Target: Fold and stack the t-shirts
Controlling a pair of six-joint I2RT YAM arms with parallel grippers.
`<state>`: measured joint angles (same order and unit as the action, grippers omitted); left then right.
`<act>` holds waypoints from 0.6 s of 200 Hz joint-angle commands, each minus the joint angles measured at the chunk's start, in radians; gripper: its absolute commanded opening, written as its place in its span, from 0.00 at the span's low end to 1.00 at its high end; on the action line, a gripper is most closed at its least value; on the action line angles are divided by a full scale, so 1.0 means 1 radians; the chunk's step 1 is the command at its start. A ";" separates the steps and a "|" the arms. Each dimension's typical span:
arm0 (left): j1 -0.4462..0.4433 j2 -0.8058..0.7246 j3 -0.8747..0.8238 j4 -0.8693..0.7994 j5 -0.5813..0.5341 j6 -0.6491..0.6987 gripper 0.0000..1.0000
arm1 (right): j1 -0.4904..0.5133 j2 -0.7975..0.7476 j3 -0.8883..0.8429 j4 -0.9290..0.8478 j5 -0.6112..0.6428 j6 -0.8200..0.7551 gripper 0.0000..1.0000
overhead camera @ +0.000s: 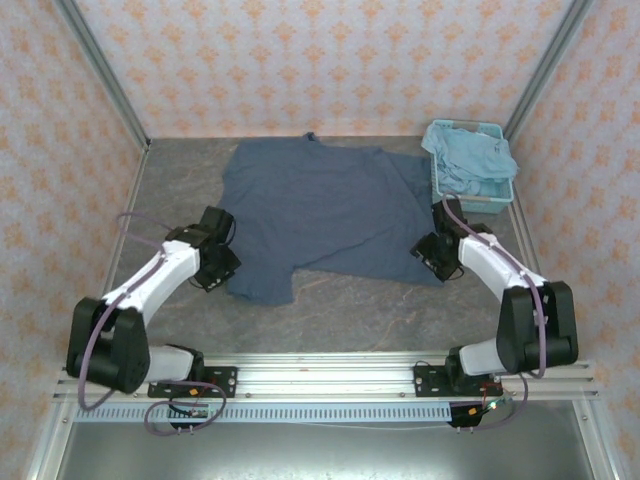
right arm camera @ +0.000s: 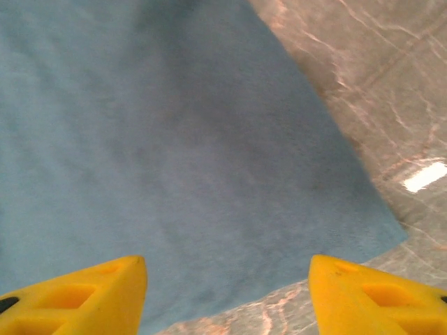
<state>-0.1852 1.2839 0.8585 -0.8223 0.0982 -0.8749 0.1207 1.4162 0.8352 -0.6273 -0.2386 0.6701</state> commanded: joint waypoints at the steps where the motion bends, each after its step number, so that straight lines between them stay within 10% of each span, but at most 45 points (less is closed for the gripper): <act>1: 0.015 -0.074 0.042 -0.141 -0.075 -0.029 0.00 | -0.007 0.036 0.027 -0.093 0.060 0.035 0.64; 55: 0.071 -0.058 0.038 -0.116 -0.041 0.001 0.02 | -0.008 0.059 0.034 -0.109 0.067 0.022 0.65; 120: 0.129 0.010 0.041 -0.177 -0.233 0.155 0.64 | -0.001 -0.019 0.087 -0.177 0.069 -0.027 0.65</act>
<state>-0.0513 1.3819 0.8986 -0.9115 -0.0208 -0.7742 0.1207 1.4559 0.8848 -0.7265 -0.2054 0.6716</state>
